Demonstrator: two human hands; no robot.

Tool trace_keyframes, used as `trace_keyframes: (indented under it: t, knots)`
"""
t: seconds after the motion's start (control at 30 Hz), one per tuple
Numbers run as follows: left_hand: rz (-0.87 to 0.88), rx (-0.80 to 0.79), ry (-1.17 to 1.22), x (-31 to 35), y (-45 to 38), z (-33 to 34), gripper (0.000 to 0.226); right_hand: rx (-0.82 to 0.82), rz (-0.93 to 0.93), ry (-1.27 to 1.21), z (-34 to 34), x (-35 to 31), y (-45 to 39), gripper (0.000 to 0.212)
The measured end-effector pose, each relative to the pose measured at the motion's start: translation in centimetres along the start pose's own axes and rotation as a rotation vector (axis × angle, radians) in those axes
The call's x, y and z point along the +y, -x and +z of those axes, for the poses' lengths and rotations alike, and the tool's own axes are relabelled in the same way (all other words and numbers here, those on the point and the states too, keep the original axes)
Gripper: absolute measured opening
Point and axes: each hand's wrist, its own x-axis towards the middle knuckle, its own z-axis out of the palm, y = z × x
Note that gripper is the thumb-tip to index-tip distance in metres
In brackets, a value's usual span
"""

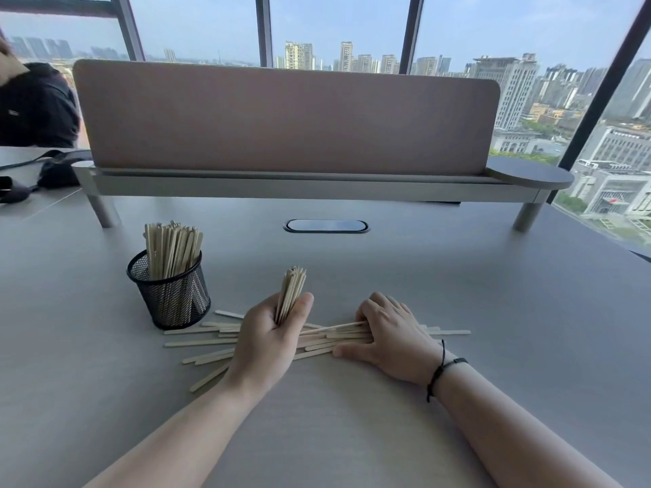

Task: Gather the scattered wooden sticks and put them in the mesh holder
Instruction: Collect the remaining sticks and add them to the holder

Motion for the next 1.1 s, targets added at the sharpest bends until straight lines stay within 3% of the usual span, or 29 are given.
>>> trace_keyframes:
  t: [0.17,0.87,1.1]
  knots:
    - [-0.01,-0.011,0.01,-0.02,0.05,0.06,0.069,0.03,-0.034,0.031,0.03,-0.14,0.26,0.062]
    - [-0.005,-0.008,0.025,-0.27,0.08,0.08,0.068,0.086,-0.064,0.113,0.12,-0.49,0.44,0.072]
    - [0.03,-0.017,0.001,-0.29,0.07,0.09,0.062,0.134,-0.151,0.175,0.04,-0.97,0.67,0.07]
